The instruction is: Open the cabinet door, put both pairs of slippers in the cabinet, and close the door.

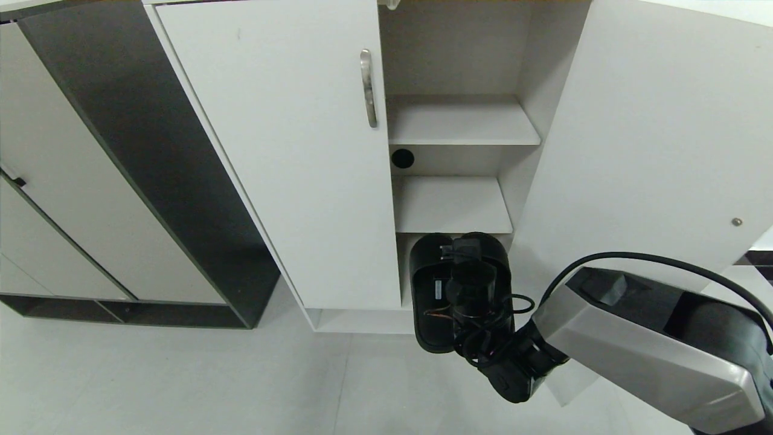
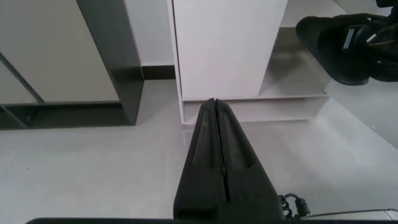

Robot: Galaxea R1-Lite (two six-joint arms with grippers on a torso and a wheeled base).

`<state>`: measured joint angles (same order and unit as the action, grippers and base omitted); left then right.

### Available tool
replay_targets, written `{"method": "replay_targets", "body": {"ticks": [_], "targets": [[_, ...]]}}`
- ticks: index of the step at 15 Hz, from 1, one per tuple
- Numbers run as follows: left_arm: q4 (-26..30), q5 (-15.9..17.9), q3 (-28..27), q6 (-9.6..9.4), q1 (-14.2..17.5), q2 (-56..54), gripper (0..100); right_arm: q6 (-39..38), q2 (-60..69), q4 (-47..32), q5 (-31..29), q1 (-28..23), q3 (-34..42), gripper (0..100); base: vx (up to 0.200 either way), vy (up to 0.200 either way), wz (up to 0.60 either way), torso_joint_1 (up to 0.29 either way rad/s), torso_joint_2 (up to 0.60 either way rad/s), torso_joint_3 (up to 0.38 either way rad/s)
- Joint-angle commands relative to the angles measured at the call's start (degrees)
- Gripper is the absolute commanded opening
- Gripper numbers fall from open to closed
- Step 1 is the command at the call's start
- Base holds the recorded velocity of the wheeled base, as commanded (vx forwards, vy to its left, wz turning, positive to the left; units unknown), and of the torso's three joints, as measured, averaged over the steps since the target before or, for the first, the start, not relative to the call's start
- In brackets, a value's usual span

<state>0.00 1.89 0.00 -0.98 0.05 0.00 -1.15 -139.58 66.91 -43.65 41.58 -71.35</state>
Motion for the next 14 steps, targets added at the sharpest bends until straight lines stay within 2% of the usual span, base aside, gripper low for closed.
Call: {"method": "replay_targets", "body": {"ticks": [1, 10, 14], "targets": [[0.0, 0.04, 0.0, 0.01, 0.04, 0.09, 0, 0.0, 0.01, -0.03, -0.03, -0.1, 0.07, 0, 0.2, 0.0, 0.0, 0.002, 0.0, 0.002], [0.0, -0.13, 0.0, 0.01, 0.04, 0.0, 0, 1.59, 0.36, -0.29, -0.29, 0.17, -1.07, 0, 0.2, 0.0, 0.0, 0.006, 0.0, 0.001], [-0.09, -0.13, 0.0, 0.18, 0.04, 0.0, 0, 1.5, -3.06, -3.98, -0.29, -1.94, -7.49, 0, 0.0, 0.0, 0.0, 0.0, 0.0, 0.0]]}}
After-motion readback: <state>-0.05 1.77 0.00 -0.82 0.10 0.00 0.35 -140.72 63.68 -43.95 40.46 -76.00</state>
